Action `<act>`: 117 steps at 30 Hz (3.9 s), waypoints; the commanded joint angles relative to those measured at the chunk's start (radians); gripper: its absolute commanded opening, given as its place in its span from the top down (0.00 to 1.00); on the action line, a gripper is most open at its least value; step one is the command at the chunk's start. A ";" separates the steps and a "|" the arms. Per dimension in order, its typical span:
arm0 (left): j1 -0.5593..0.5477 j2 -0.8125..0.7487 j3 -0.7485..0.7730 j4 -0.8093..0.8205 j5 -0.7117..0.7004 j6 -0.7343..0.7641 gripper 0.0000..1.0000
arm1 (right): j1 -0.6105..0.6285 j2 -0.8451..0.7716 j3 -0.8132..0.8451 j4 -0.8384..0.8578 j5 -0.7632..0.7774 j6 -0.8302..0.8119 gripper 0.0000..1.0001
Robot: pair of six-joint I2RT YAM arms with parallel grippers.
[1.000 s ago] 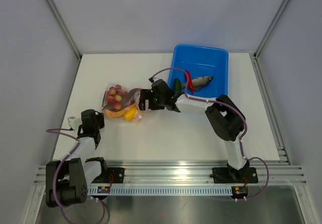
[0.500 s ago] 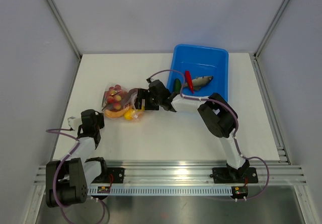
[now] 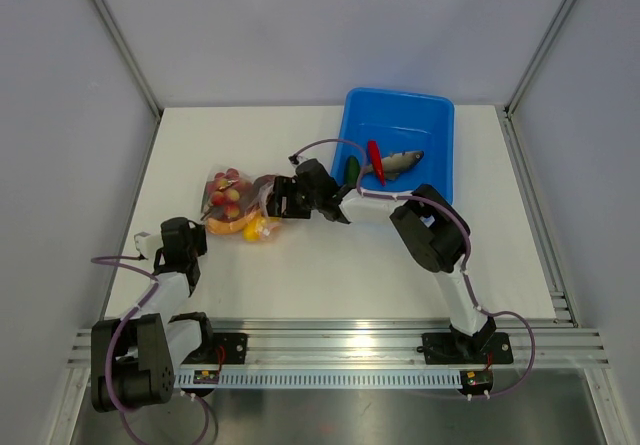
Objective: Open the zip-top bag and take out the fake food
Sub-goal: Pick up the fake vegetable at the center of the board.
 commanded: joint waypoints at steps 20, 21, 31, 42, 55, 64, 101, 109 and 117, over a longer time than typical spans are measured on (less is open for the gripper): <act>0.001 -0.017 0.020 -0.048 0.006 -0.016 1.00 | 0.009 -0.171 -0.042 -0.080 0.265 -0.136 0.31; 0.001 -0.020 0.018 -0.051 0.004 -0.016 1.00 | 0.009 -0.169 -0.039 -0.084 0.303 -0.147 0.32; 0.001 -0.025 0.018 -0.051 0.004 -0.016 1.00 | 0.009 -0.116 -0.031 0.029 0.360 -0.151 0.36; -0.003 -0.023 0.020 -0.046 0.009 -0.014 1.00 | 0.009 -0.050 -0.017 0.135 0.207 -0.135 0.35; -0.006 -0.029 0.018 -0.045 0.010 -0.017 1.00 | 0.009 -0.010 0.064 0.032 0.014 -0.151 0.31; -0.006 -0.031 0.021 -0.053 0.010 -0.020 1.00 | 0.011 -0.053 0.018 -0.040 -0.095 -0.274 0.26; -0.006 -0.048 0.021 -0.066 0.012 -0.017 1.00 | 0.138 -0.123 -0.014 -0.210 -0.049 -0.740 0.14; -0.006 -0.041 0.018 -0.059 0.021 -0.016 1.00 | 0.172 -0.093 0.019 -0.204 -0.023 -0.812 0.15; -0.004 -0.041 0.021 -0.060 0.027 -0.016 1.00 | 0.183 -0.050 0.053 -0.228 -0.043 -0.858 0.21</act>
